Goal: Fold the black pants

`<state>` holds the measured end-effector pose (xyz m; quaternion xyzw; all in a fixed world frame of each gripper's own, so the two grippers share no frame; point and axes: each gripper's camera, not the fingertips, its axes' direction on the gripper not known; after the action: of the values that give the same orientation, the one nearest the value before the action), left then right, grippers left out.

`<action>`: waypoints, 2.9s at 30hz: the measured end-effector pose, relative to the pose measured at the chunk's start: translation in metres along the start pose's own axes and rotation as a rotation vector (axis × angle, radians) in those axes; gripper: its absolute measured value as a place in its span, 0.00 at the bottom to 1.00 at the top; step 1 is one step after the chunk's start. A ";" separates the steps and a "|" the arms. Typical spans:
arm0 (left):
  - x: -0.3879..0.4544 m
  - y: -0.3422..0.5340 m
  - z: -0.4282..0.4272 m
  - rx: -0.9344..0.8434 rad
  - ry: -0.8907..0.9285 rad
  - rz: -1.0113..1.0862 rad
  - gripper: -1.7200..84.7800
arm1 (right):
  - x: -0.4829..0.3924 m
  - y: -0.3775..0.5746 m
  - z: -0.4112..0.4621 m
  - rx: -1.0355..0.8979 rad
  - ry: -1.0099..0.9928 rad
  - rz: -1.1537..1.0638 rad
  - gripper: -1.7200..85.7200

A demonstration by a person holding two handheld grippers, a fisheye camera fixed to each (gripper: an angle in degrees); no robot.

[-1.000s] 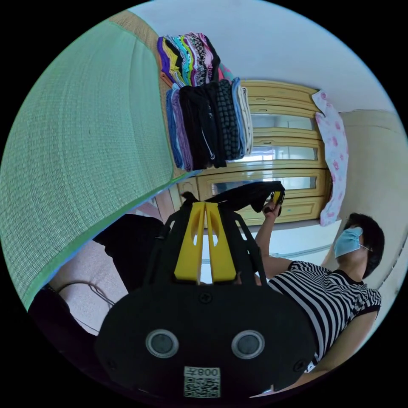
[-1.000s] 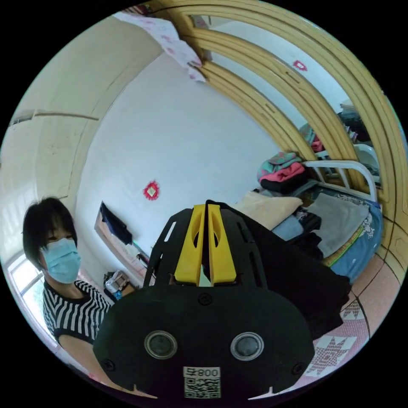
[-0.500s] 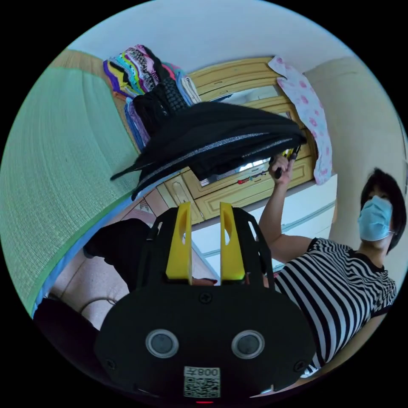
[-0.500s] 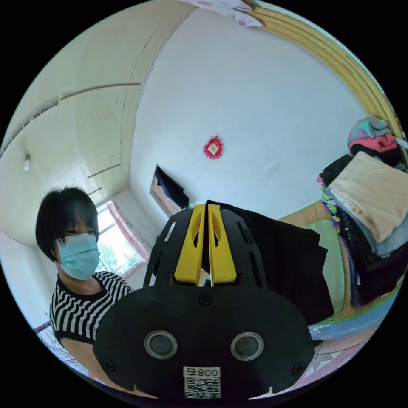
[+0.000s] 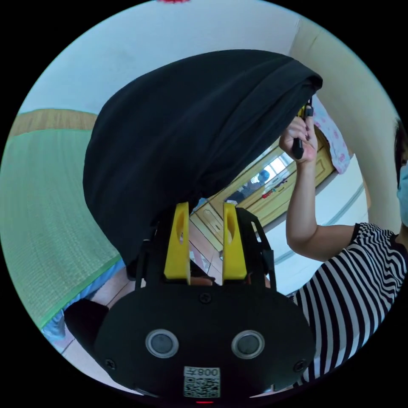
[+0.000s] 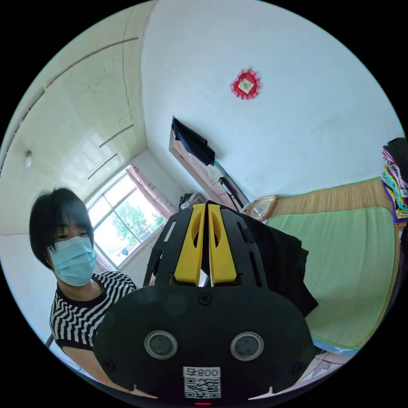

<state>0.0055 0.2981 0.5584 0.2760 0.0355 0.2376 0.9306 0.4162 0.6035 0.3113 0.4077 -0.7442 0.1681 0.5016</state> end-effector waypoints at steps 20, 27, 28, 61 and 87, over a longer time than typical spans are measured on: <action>0.052 0.066 -0.127 0.048 -0.330 0.070 0.09 | 0.009 -0.047 0.215 -0.170 -0.009 0.036 0.03; 0.039 0.074 -0.165 0.120 -0.369 0.014 0.03 | 0.022 -0.065 0.247 -0.115 0.019 0.080 0.03; 0.037 0.071 -0.178 0.153 -0.370 0.007 0.03 | 0.024 -0.070 0.251 -0.104 0.013 0.086 0.03; -0.144 0.103 -0.196 -0.120 -0.405 -0.318 0.03 | 0.191 0.035 0.641 -0.769 0.546 0.206 0.10; -0.222 0.093 -0.288 0.019 -0.239 -0.401 0.03 | 0.134 -0.032 0.894 -0.965 0.795 -0.168 0.03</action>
<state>-0.2875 0.4073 0.3500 0.2982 -0.0188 0.0132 0.9542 -0.1260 -0.0641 0.0313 0.0988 -0.4586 -0.0879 0.8787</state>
